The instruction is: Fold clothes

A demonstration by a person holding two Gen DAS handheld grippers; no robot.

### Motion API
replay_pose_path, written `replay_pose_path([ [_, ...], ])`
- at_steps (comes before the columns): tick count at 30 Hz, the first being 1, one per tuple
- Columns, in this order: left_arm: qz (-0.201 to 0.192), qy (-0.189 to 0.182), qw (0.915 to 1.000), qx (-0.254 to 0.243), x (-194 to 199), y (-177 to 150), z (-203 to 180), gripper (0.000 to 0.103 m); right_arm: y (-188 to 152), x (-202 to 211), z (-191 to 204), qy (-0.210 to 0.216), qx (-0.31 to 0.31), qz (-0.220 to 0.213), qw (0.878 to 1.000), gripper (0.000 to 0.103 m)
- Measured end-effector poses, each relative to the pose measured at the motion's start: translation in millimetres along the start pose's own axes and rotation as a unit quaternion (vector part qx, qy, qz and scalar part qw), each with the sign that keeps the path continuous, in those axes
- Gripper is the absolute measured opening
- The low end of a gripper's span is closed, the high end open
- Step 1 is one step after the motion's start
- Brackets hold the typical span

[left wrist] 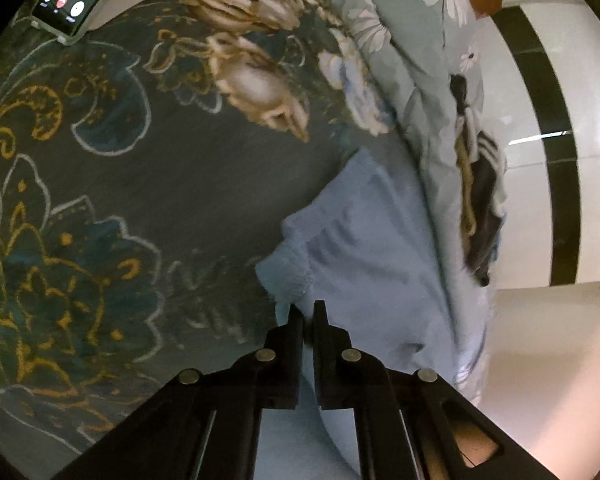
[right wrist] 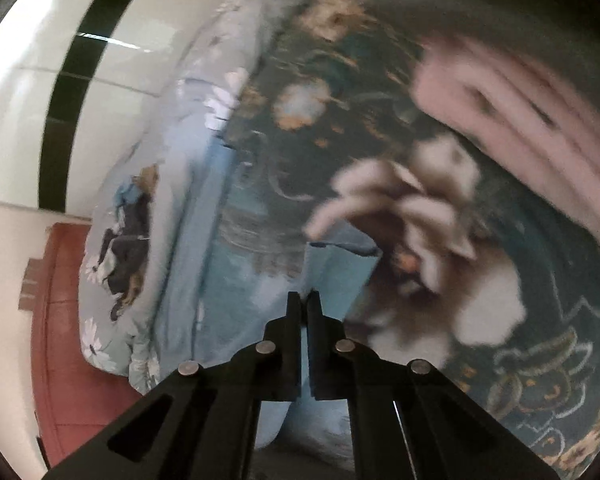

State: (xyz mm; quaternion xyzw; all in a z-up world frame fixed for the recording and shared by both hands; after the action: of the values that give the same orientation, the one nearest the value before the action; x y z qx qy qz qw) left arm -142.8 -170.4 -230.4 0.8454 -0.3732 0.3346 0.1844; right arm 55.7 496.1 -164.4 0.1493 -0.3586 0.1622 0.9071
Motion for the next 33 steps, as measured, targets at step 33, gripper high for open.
replay_pose_path([
  [33,0.018,0.063,0.9970,0.041,-138.1,136.9,-83.4,0.004,175.2,-254.8,175.1,-0.100,0.079,0.031,0.991,0.002],
])
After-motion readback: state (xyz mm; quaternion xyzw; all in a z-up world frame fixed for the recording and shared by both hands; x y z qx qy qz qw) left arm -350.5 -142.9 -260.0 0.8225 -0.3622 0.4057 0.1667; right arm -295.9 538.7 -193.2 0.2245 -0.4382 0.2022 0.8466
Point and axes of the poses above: each gripper's, at about its wrist camera, not at the fingertips, and x roughly against the way its jaws point, z to its left, y to its top, the point moved 7 cm from there along -x, roughly the way its jaws point, and after that the axes turned 1 degree about x, right-handed, at the moved point
